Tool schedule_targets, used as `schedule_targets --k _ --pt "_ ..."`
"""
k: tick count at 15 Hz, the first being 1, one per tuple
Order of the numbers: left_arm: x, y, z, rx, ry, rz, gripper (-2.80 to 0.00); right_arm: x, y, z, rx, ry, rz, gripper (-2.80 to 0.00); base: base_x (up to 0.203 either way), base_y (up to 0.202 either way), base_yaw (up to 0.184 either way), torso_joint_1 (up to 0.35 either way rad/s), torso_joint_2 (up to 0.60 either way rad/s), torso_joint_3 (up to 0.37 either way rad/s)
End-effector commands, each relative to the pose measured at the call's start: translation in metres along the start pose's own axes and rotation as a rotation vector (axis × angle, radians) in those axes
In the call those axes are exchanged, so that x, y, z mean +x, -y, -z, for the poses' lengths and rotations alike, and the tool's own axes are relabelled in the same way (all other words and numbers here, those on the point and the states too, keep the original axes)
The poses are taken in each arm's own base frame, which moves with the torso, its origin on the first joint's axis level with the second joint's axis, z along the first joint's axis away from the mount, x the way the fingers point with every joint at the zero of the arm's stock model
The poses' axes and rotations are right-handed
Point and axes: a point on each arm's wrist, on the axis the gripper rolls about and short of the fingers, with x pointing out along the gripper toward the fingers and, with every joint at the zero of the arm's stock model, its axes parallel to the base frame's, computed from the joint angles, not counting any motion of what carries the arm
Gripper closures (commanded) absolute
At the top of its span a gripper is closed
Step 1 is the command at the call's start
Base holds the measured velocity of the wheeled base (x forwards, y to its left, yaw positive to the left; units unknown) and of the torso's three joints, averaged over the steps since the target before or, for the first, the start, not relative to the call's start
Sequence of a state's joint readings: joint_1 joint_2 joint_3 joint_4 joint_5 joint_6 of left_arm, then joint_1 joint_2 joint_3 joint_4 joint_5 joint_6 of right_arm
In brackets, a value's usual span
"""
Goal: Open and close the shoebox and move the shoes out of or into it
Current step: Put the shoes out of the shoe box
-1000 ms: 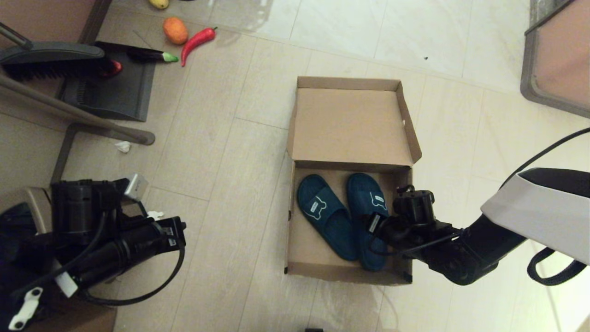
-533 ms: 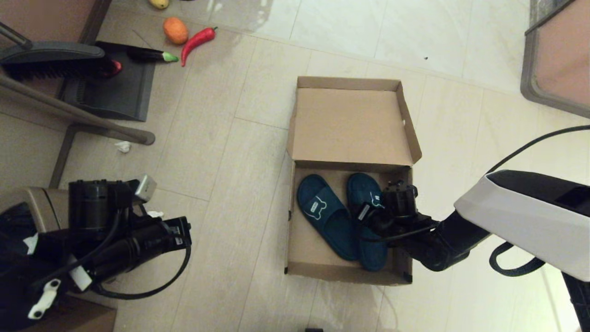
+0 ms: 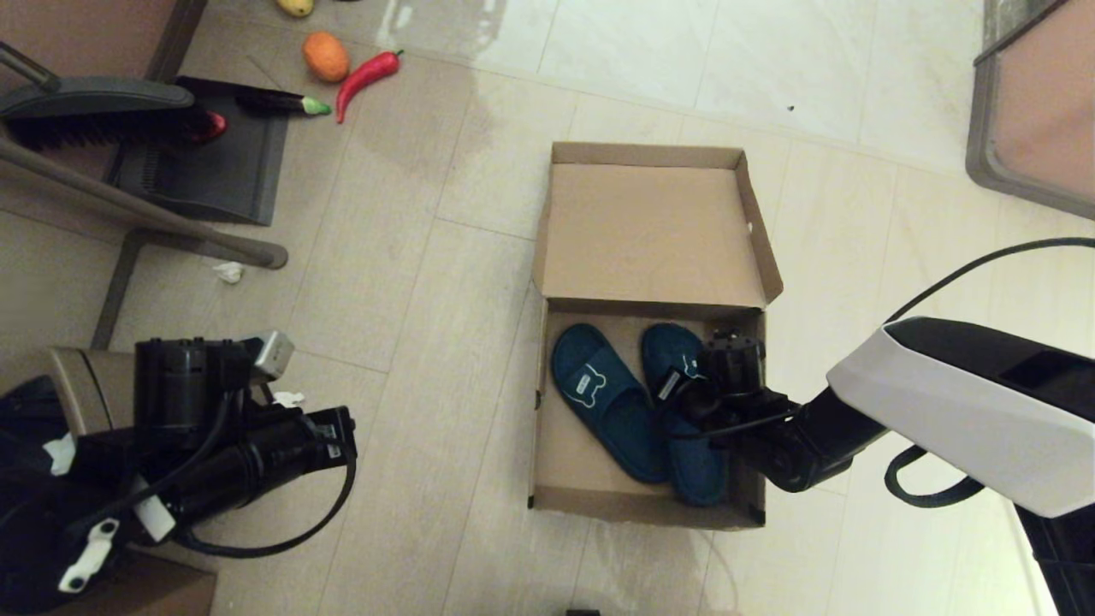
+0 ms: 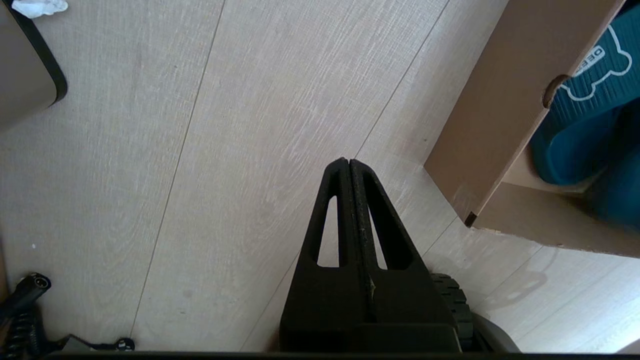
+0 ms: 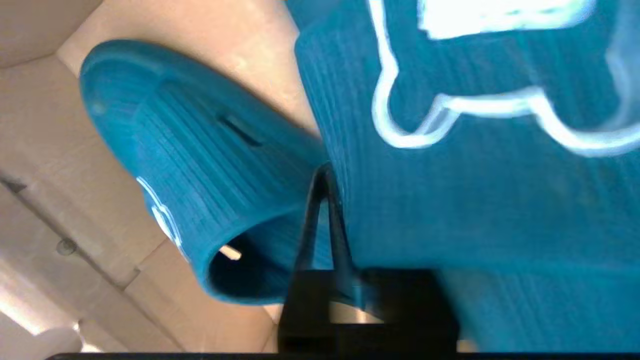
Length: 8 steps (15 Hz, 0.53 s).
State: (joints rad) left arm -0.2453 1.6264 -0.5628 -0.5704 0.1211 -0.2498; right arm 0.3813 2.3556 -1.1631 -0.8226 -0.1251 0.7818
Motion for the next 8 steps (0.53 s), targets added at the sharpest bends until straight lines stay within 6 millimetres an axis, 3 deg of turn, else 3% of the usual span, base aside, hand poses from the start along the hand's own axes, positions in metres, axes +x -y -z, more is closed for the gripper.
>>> schedule_targets --k 1,4,8 --pt "-0.002 0.000 0.000 -0.004 0.006 0.000 0.00 -0.004 -0.002 -0.002 0.003 0.005 -0.003 0.00 0.000 0.000 0.000 0.000 0.00 0.000" --pt "-0.002 0.000 0.001 -0.005 0.001 0.000 0.00 -0.036 -0.014 -0.017 0.001 -0.024 0.010 0.00 0.000 0.000 0.000 0.000 0.00 0.000" --pt "-0.002 -0.002 0.010 -0.006 -0.027 -0.006 0.00 -0.107 -0.037 -0.026 -0.008 -0.068 -0.067 0.00 0.000 0.000 0.000 0.000 0.00 0.000"
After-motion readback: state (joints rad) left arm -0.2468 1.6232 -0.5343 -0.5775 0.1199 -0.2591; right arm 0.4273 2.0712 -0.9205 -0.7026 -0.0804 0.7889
